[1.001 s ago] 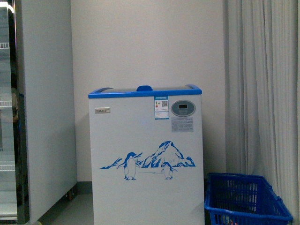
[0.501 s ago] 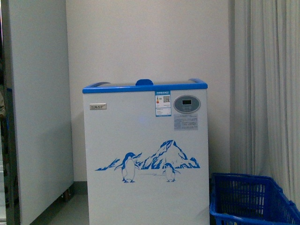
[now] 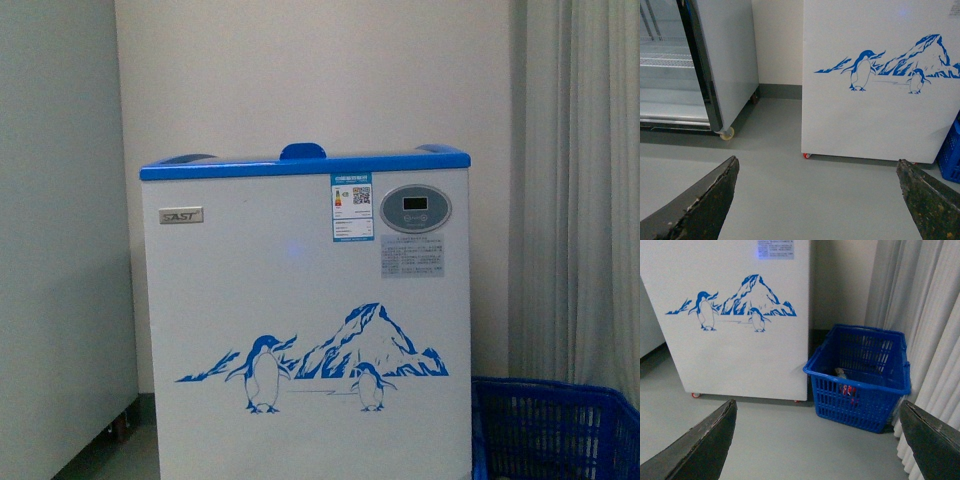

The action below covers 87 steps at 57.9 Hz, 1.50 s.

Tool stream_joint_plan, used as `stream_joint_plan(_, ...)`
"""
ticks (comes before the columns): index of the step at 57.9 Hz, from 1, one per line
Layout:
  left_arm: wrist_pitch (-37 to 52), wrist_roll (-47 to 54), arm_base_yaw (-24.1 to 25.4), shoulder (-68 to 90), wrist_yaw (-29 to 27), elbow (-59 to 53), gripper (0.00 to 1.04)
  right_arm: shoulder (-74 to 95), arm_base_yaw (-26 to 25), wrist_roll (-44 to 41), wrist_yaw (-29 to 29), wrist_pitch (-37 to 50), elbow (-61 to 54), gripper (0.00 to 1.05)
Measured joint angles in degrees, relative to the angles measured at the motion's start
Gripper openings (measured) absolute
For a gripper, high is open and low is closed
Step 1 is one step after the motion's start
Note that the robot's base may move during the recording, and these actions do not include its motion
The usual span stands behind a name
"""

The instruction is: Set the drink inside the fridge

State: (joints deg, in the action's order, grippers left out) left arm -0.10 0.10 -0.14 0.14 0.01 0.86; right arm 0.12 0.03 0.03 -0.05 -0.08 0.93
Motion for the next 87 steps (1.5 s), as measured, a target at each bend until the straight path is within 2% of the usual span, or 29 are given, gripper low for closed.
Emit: stream_joint_plan(87, 0.0, 0.0, 0.0, 0.0, 0.0, 0.0, 0.97, 0.0, 0.0, 0.0, 0.0, 0.0, 0.0, 0.97)
